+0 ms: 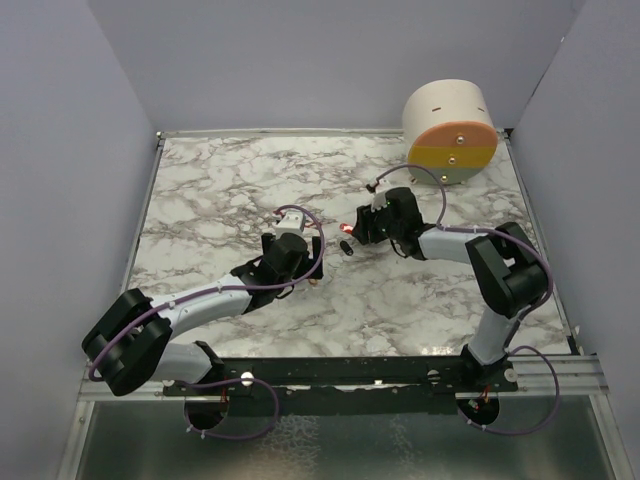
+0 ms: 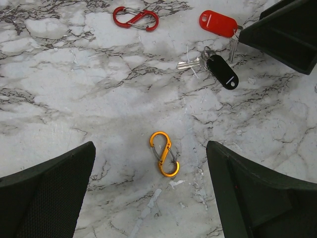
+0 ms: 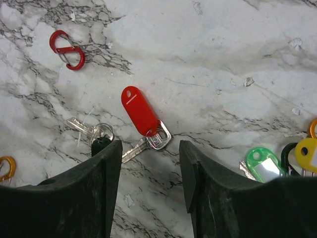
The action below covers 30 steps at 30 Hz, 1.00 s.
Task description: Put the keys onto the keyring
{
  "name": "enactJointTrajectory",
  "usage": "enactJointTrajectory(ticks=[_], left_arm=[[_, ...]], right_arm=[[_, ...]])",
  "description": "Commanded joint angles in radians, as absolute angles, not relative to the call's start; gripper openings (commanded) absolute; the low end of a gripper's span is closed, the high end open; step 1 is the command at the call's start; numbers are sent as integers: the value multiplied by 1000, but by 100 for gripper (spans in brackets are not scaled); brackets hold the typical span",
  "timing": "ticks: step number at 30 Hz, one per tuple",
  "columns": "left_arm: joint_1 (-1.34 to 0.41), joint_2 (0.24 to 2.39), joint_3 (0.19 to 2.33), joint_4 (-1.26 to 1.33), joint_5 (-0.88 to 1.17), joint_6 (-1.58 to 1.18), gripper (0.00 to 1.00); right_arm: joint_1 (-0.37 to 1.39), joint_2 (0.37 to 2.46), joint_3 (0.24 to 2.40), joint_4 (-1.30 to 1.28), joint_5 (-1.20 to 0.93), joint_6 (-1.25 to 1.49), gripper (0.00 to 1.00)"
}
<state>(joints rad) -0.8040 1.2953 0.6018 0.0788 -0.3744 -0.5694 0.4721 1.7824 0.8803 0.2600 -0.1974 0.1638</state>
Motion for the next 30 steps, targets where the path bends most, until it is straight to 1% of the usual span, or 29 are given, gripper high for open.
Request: enactJointTrajectory(ticks=[1,18,30], left_arm=[[-798,1306,611,110,-356,-563,96],[-790,1304,601,105,-357,-562,96],[-784,1287,589,103,-356,-563,96]], right_arm=[[477,1822,888,258,-171,153,51],[478,1937,1024,215,-253,80,50],[518,1983,1051,153,-257,42,46]])
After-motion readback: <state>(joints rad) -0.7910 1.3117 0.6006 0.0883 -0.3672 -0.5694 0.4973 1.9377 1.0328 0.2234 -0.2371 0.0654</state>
